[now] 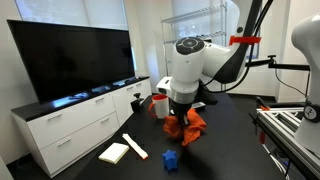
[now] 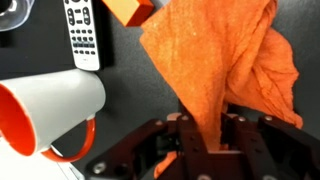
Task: Wipe the table using the orange cloth
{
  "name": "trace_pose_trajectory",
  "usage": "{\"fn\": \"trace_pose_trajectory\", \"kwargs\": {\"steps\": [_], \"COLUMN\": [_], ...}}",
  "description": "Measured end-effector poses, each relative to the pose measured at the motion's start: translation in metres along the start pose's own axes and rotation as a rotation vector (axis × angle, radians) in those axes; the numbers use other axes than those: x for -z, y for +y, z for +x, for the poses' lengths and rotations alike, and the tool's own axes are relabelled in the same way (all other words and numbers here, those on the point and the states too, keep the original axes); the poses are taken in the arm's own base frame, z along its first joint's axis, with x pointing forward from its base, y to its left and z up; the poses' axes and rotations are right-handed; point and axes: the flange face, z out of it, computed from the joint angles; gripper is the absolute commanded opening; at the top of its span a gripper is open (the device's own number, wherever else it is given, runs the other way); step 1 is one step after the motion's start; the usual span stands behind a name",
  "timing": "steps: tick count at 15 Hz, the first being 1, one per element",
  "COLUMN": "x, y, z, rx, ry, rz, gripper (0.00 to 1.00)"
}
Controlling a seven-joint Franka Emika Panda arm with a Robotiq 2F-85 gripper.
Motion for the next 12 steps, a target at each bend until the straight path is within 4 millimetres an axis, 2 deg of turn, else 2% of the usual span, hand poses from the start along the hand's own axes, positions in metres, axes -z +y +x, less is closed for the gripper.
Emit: {"fn": "trace_pose_trajectory", "kwargs": {"steps": [3, 6, 9, 12], "x": [0.005, 0.004, -0.002, -0.01], "y": [0.003, -0.003, -0.008, -0.017], "z": [0.014, 0.018, 0.011, -0.005], "rx": [-0.038, -0.041, -0.033, -0.01], "ry": [0.031, 0.034, 0.013, -0.031], "rz": [0.026, 0.031, 0.036, 0.041], "gripper": [0.03, 0.03, 0.03, 0.03]}}
